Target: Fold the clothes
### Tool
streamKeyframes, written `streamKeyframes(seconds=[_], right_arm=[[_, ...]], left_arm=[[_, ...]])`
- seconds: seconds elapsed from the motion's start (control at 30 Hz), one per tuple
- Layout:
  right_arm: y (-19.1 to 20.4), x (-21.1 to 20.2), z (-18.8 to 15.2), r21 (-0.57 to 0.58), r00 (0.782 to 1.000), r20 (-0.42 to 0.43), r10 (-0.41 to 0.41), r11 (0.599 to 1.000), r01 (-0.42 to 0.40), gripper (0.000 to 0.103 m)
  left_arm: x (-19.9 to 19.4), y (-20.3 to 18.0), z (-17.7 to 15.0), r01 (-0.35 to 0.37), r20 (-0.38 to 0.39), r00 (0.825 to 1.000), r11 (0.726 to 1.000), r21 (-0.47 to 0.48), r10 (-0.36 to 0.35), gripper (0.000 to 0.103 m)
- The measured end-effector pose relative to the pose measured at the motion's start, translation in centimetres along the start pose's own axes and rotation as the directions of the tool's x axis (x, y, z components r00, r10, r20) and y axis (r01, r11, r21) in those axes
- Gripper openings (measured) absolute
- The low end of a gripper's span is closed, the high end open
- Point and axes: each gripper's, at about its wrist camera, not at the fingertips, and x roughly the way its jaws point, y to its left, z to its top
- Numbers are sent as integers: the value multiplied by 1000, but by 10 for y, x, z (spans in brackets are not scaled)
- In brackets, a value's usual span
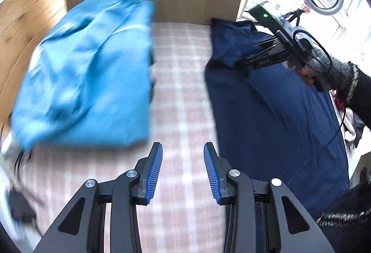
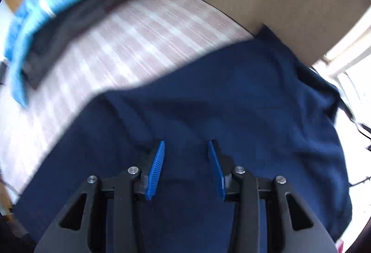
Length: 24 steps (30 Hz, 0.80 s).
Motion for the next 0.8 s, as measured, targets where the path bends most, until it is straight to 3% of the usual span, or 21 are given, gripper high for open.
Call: streamKeyframes(seconds=[0.13, 0.27, 0.37, 0.5, 0.53, 0.6, 0.73, 0.8], right_arm=[[-18, -44, -19, 130, 976, 117, 186, 971, -201, 39], [-21, -80, -32, 141, 951, 177, 254, 950, -280, 39], [-45, -121, -52, 170, 927, 240, 287, 928, -331, 39], [-75, -193, -85, 197, 875, 367, 315, 893, -404, 42], [-76, -195, -91, 195, 879, 368, 305, 899, -393, 58], [-77, -199, -103, 191, 885, 369, 284, 909, -371, 74], [-80, -206, -127, 182, 896, 373, 241, 928, -325, 74], [-75, -195, -129, 182, 895, 359, 263, 921, -343, 74]], left_arm=[[-31, 18, -57, -12, -15, 1000, 992, -125, 10, 36], [-69, 19, -119, -34, -20, 999, 974, -223, 30, 36], [-107, 18, -171, -72, -21, 997, 949, -307, 69, 36], [-148, 17, -231, -170, -64, 985, 903, -394, 158, 36], [-152, 15, -239, -178, -65, 984, 893, -413, 166, 36], [-148, 4, -243, -156, -42, 987, 893, -423, 153, 38], [-107, -34, -228, -70, 1, 997, 932, -355, 75, 41], [-81, -51, -217, -60, -14, 998, 950, -307, 59, 41]])
